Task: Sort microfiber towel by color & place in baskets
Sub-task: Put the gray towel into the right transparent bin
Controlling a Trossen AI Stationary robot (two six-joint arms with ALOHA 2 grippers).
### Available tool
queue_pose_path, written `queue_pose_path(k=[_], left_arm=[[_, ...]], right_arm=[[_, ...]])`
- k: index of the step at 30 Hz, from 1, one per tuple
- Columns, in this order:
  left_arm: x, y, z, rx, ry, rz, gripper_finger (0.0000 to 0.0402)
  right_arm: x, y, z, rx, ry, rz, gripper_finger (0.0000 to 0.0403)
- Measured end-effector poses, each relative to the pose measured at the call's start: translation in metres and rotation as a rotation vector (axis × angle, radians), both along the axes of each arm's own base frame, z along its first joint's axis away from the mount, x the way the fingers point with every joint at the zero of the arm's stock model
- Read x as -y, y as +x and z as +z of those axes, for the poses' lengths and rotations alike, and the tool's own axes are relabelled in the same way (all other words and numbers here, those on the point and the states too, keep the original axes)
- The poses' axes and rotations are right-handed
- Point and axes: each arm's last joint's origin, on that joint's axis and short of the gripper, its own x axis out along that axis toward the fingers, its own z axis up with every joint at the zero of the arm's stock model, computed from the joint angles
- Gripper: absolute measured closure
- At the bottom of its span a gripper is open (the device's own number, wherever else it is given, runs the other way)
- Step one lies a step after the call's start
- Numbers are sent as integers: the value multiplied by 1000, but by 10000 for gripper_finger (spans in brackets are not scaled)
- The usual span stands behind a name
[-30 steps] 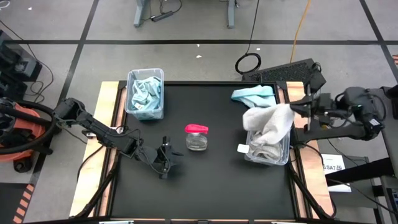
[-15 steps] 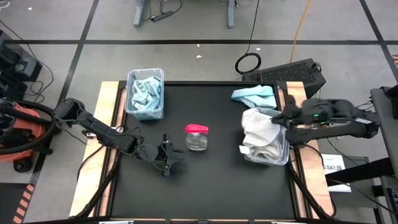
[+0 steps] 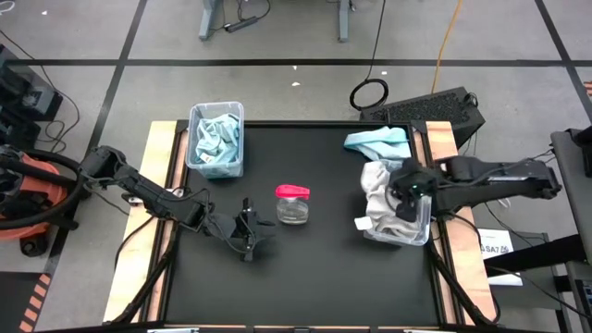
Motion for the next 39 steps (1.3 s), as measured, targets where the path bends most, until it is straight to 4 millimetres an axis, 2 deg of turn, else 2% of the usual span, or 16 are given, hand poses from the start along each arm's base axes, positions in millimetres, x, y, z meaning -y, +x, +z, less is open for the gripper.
queue_pose_path(k=[8,25,29,34,39], left_arm=[[0,0,0,-2,6,-3,255],[0,0,0,-3,31,-14,255],[0,0,0,-3,31,-14,255],[0,0,-1,-10,34,-14,255],[0,-1,-1,-15,37,-15,255]], right_arm=[[-2,16,-29,-192,66,-3,403],[-4,33,-50,-393,157,-21,400],[-4,35,-52,-408,157,-25,377],[-4,33,-50,-427,152,-28,328],[-4,33,-33,-444,153,-30,276]])
